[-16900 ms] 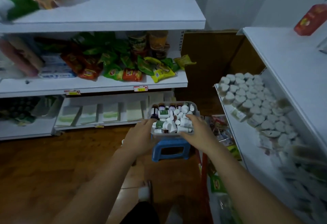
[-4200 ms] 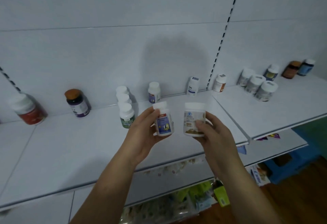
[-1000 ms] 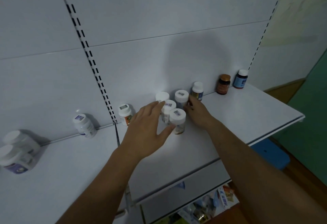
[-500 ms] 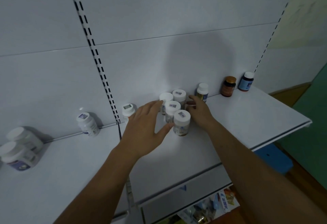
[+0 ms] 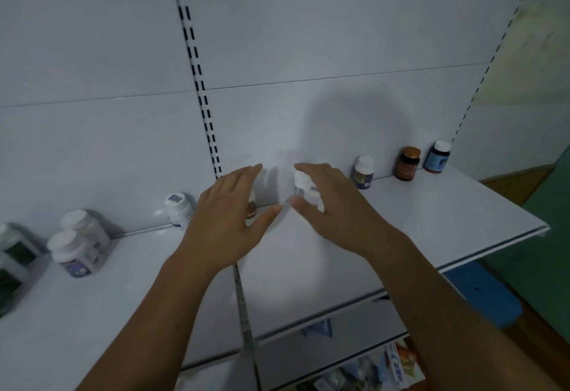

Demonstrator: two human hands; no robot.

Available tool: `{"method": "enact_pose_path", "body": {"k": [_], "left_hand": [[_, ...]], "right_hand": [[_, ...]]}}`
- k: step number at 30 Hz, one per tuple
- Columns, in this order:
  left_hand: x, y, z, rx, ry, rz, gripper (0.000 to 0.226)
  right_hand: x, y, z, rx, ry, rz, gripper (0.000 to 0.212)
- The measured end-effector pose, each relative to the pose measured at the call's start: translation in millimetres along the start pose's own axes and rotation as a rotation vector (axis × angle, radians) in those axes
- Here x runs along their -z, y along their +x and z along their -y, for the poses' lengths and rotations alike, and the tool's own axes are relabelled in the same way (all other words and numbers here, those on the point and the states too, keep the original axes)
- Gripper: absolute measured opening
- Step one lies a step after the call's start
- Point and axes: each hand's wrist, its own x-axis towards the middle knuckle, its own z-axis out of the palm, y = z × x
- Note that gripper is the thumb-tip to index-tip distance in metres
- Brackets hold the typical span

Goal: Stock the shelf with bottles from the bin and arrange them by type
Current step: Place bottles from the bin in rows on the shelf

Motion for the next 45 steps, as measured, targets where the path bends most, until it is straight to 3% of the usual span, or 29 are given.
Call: {"method": "enact_pose_path", "body": {"k": [3, 15, 23, 31, 35, 39, 42, 45], "left_hand": [[28.4, -27.3, 19.1, 0.029, 0.067, -0.040, 0.079], [156.7, -187.6, 106.4, 0.478, 0.337, -0.173, 0.067], [185.1, -255.0, 155.0, 0.688, 0.267, -0.224, 0.069], [200.8, -265.3, 226.1, 0.650, 0.239, -0.150, 0.074], [205.9, -261.0, 264.8, 0.669, -0.083, -0.135, 0.073], [204.1, -234.7, 299.0, 0.741, -0.529, -0.169, 0.066], [197.1, -213.2, 322.6, 0.835, -0.802, -0.203, 0.065], [193.9, -195.5, 331.0, 0.804, -0.942, -0.173, 0.065]], "right_hand": [[-24.1, 5.8, 41.7, 0.130, -0.041, 0.057, 0.070], [-147.8, 29.3, 185.5, 0.411, 0.139, 0.241, 0.059], [-206.0, 20.7, 253.1, 0.417, 0.289, 0.345, 0.057], [-248.6, 29.0, 293.3, 0.344, 0.194, 0.385, 0.059], [-289.9, 24.4, 322.9, 0.096, 0.497, 0.355, 0.058], [-345.0, 33.7, 348.0, -0.181, 0.765, 0.166, 0.036], [-378.1, 53.4, 356.7, -0.301, 0.840, 0.019, 0.033], [-391.1, 74.6, 363.2, -0.431, 0.904, -0.043, 0.020]]}}
